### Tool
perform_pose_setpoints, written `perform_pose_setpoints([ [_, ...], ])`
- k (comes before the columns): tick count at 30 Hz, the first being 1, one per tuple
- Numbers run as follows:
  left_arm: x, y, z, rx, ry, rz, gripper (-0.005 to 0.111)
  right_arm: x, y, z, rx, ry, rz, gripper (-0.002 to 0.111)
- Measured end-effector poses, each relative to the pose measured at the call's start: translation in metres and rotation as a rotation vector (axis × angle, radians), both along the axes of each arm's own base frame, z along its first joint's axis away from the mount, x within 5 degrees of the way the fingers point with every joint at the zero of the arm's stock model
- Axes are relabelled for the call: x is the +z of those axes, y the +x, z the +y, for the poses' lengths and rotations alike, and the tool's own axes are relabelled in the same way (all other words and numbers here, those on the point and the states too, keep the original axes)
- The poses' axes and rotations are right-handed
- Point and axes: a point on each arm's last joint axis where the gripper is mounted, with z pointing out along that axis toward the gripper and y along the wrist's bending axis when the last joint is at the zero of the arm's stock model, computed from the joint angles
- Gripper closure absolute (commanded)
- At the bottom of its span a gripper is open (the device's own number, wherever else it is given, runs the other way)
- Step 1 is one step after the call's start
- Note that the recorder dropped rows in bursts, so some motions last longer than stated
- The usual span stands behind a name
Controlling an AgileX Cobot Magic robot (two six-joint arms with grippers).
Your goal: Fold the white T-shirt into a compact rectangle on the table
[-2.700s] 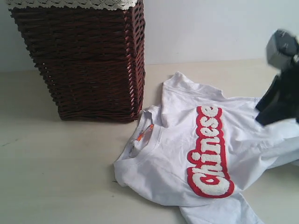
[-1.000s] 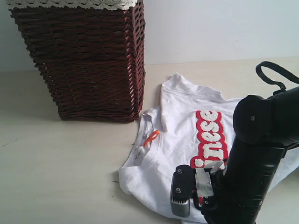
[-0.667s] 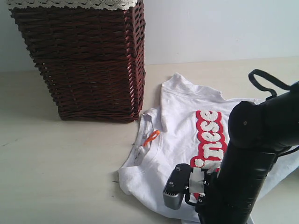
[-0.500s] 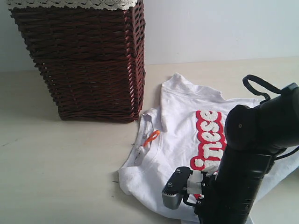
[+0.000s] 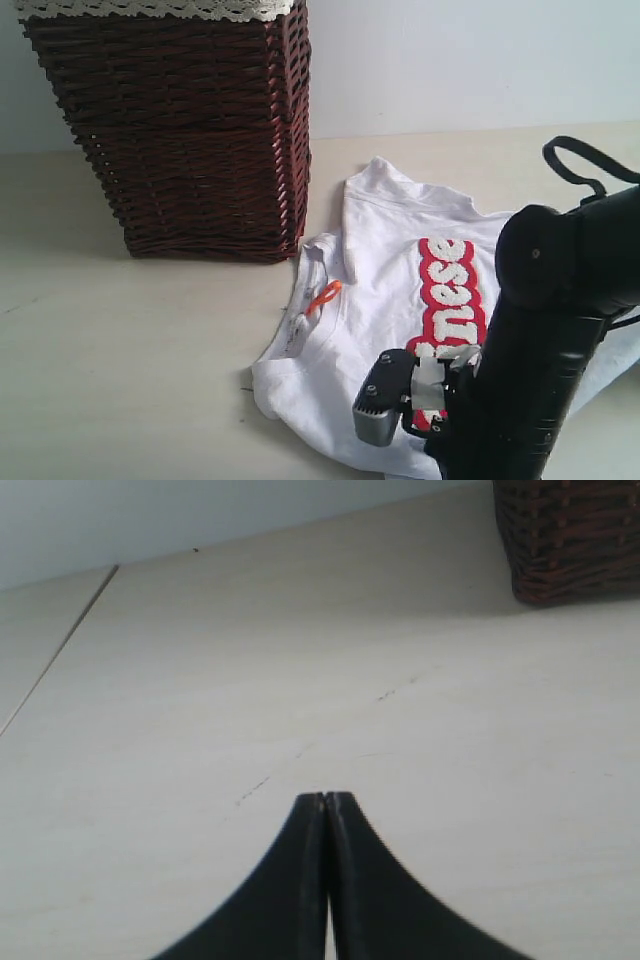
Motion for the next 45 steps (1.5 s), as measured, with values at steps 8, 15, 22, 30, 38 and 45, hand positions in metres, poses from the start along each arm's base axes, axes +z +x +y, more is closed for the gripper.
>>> perform_pose_setpoints([
  [8, 0.000, 0.000, 0.000, 0.000, 0.000, 0.000, 0.107, 0.003, -0.014, 0.021, -0.008, -0.070, -0.134, 0.051],
  [15, 0.000, 0.000, 0.000, 0.000, 0.000, -0.002, 0.107, -0.005, -0.015, 0.020, 0.013, -0.189, -0.199, 0.055],
  [22, 0.000, 0.000, 0.000, 0.000, 0.000, -0.002, 0.107, -0.004, -0.015, 0.026, -0.057, -0.144, -0.190, 0.055],
  [30, 0.000, 0.000, 0.000, 0.000, 0.000, -0.002, 0.107, -0.019, -0.011, 0.029, -0.067, -0.164, -0.182, 0.072],
  [38, 0.000, 0.000, 0.000, 0.000, 0.000, -0.002, 0.107, -0.023, -0.008, 0.026, -0.008, -0.196, -0.206, 0.108],
  [45, 0.000, 0.000, 0.000, 0.000, 0.000, -0.002, 0.107, -0.014, -0.012, 0.022, 0.021, -0.201, -0.203, 0.108],
])
